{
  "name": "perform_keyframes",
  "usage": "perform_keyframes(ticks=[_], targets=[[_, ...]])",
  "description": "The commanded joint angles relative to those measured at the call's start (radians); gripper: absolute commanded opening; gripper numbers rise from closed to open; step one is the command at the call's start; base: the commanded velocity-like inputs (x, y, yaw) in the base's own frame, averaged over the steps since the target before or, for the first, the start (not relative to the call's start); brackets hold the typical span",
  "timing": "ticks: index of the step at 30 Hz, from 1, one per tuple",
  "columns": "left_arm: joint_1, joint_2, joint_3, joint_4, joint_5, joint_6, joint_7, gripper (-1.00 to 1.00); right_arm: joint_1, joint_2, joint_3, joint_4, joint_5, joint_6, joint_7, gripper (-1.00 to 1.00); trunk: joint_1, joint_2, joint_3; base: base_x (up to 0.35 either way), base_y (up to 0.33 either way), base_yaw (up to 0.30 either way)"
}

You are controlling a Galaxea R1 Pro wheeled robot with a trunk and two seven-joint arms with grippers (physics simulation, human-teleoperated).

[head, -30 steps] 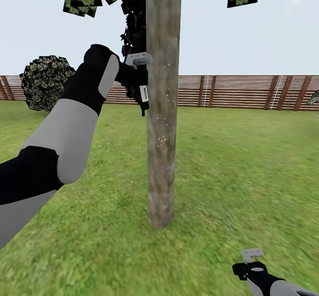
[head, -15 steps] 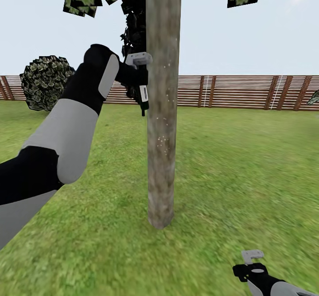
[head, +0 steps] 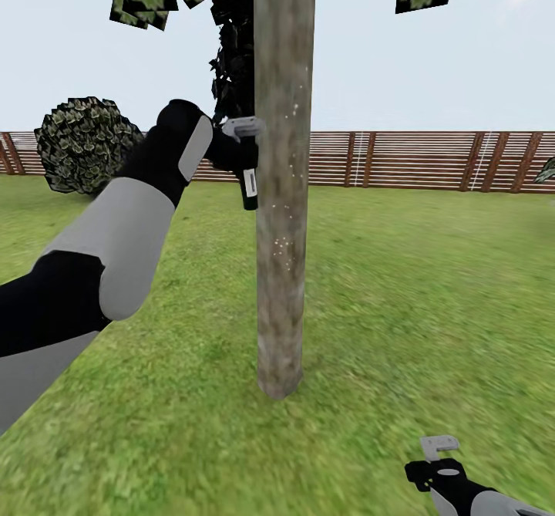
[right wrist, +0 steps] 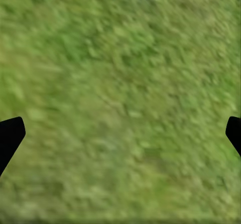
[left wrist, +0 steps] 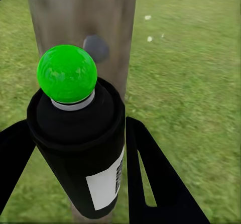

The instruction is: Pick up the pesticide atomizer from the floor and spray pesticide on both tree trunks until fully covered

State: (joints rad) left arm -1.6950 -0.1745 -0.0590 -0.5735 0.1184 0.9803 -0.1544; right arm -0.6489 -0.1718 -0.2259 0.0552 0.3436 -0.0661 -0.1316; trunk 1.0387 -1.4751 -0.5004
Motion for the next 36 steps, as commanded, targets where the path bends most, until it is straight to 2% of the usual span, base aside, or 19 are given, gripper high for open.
perform_keyframes(ticks=[1, 6, 25, 36], targets=[[0.000, 0.000, 0.001, 0.005, 0.000, 0.000, 0.001, -1.00, 0.000, 0.000, 0.000, 0.000, 0.000, 0.000, 0.000, 1.00, 0.000, 0.000, 0.000, 0.000, 0.000, 0.000], [0.000, 0.000, 0.002, 0.034, -0.002, -0.002, 0.003, -1.00, 0.000, 0.000, 0.000, 0.000, 0.000, 0.000, 0.000, 1.00, 0.000, 0.000, 0.000, 0.000, 0.000, 0.000], [0.000, 0.000, 0.004, 0.045, -0.005, -0.003, 0.007, -1.00, 0.000, 0.000, 0.000, 0.000, 0.000, 0.000, 0.000, 1.00, 0.000, 0.000, 0.000, 0.000, 0.000, 0.000], [0.000, 0.000, -0.001, 0.091, -0.002, -0.006, 0.006, -1.00, 0.000, 0.000, 0.000, 0.000, 0.000, 0.000, 0.000, 1.00, 0.000, 0.000, 0.000, 0.000, 0.000, 0.000]])
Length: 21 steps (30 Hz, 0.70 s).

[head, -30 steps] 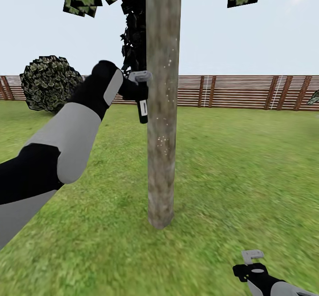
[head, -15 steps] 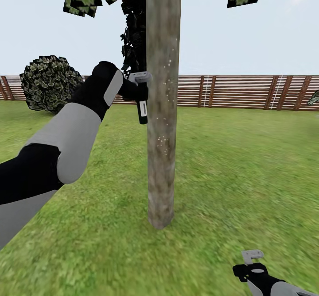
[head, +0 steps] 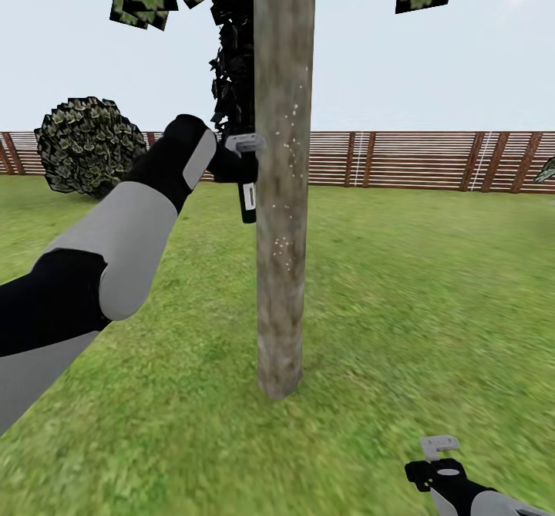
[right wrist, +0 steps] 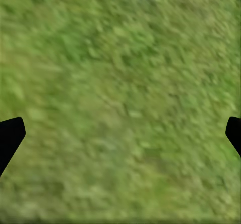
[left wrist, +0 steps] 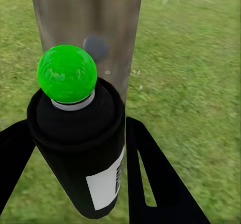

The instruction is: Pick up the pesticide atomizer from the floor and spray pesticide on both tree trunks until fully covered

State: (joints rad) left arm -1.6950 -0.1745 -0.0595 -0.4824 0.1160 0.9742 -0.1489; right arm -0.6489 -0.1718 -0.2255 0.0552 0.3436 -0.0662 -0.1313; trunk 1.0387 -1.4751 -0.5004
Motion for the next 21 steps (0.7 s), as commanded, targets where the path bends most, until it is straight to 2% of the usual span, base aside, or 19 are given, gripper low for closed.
perform_keyframes(ticks=[1, 7, 9, 17, 21], targets=[[0.000, 0.000, 0.000, 0.001, 0.000, 0.000, 0.000, -1.00, 0.000, 0.000, 0.000, 0.000, 0.000, 0.000, 0.000, 1.00, 0.000, 0.000, 0.000, 0.000, 0.000, 0.000], [0.000, 0.000, 0.002, 0.053, 0.001, -0.003, 0.000, -1.00, 0.000, 0.000, 0.000, 0.000, 0.000, 0.000, 0.000, 1.00, 0.000, 0.000, 0.000, 0.000, 0.000, 0.000], [0.000, 0.000, 0.002, 0.094, 0.000, -0.027, 0.000, -1.00, 0.000, 0.000, 0.000, 0.000, 0.000, 0.000, 0.000, 1.00, 0.000, 0.000, 0.000, 0.000, 0.000, 0.000], [0.000, 0.000, 0.005, 0.124, -0.003, -0.042, 0.000, -1.00, 0.000, 0.000, 0.000, 0.000, 0.000, 0.000, 0.000, 1.00, 0.000, 0.000, 0.000, 0.000, 0.000, 0.000], [0.000, 0.025, 0.005, 0.125, -0.019, -0.043, 0.000, -1.00, 0.000, 0.000, 0.000, 0.000, 0.000, 0.000, 0.000, 1.00, 0.000, 0.000, 0.000, 0.000, 0.000, 0.000]])
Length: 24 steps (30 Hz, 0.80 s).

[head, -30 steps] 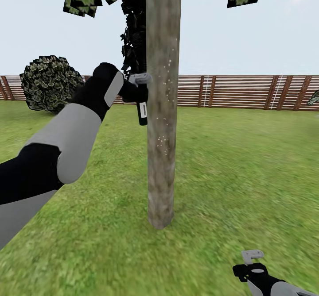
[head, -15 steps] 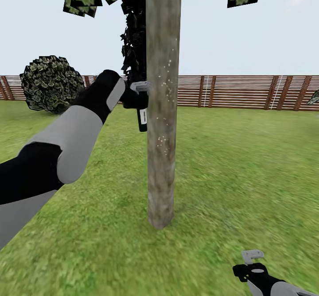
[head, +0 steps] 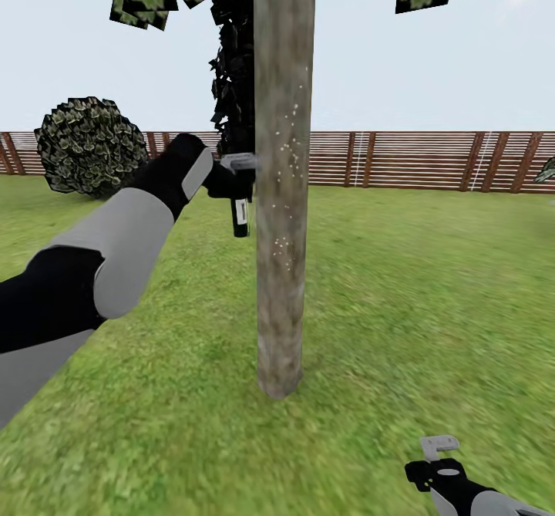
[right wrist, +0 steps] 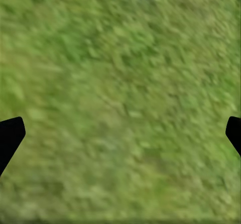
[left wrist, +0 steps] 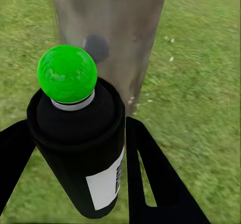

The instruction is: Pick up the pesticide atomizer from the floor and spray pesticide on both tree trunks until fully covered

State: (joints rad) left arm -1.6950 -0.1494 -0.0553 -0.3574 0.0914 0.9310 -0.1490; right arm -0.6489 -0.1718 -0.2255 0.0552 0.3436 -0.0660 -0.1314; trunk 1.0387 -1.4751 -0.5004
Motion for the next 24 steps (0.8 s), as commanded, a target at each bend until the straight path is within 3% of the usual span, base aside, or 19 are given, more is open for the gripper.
perform_keyframes(ticks=[1, 5, 10, 24], targets=[[0.000, 0.004, 0.001, 0.000, 0.004, 0.000, 0.000, -1.00, 0.000, 0.000, 0.000, 0.000, 0.000, 0.000, 0.000, 1.00, 0.000, 0.000, 0.000, 0.000, 0.000, 0.000], [0.000, 0.052, 0.001, 0.001, 0.000, 0.000, 0.000, -1.00, 0.000, 0.000, 0.000, 0.000, 0.000, 0.000, 0.000, 1.00, 0.000, 0.000, 0.000, 0.000, 0.000, 0.000], [0.000, 0.064, 0.001, 0.058, 0.000, -0.021, 0.000, -1.00, 0.000, 0.000, 0.000, 0.000, 0.000, 0.000, 0.000, 1.00, 0.000, 0.000, 0.000, 0.000, 0.000, 0.000], [0.000, 0.015, 0.000, 0.115, 0.002, -0.056, 0.000, -1.00, 0.000, 0.000, 0.000, 0.000, 0.000, 0.000, 0.000, 1.00, 0.000, 0.000, 0.000, 0.000, 0.000, 0.000]])
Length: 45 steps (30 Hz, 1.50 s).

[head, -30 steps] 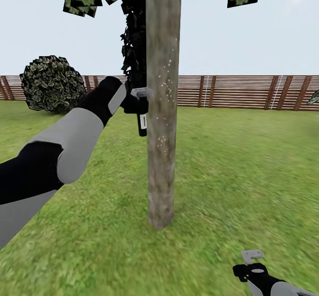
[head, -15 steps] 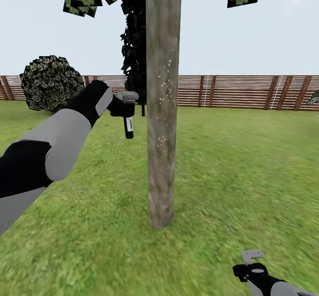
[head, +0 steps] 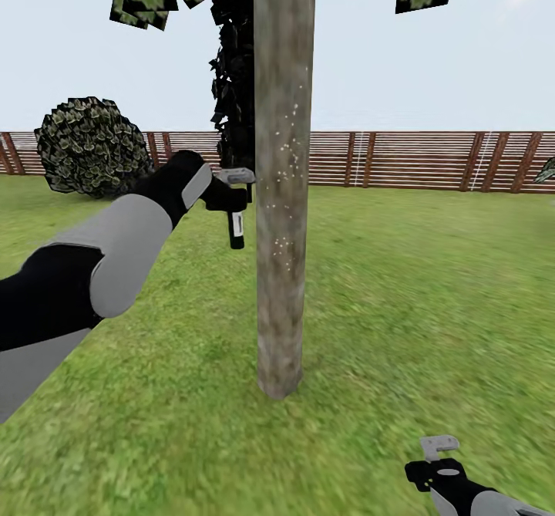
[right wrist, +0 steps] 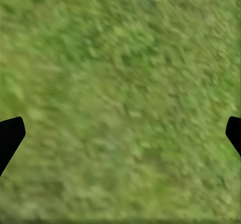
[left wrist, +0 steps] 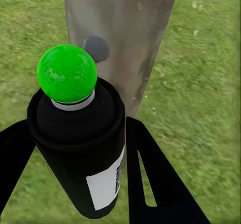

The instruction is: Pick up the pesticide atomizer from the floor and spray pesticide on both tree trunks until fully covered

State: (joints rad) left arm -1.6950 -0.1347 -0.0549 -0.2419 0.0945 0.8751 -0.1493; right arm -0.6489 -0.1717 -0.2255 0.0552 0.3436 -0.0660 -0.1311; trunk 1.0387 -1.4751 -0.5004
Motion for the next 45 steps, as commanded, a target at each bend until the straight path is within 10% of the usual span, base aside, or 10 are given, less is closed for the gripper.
perform_keyframes(ticks=[1, 45], targets=[[0.000, -0.004, 0.000, 0.001, -0.001, 0.000, 0.001, -1.00, 0.000, 0.000, 0.000, 0.000, 0.000, 0.000, 0.000, 1.00, 0.000, 0.000, 0.000, 0.000, 0.000, 0.000], [0.050, -0.005, 0.001, 0.207, -0.032, -0.181, 0.001, -1.00, 0.000, 0.001, 0.000, 0.000, 0.000, 0.000, 0.000, 1.00, 0.000, 0.000, 0.000, 0.000, 0.000, 0.000]])
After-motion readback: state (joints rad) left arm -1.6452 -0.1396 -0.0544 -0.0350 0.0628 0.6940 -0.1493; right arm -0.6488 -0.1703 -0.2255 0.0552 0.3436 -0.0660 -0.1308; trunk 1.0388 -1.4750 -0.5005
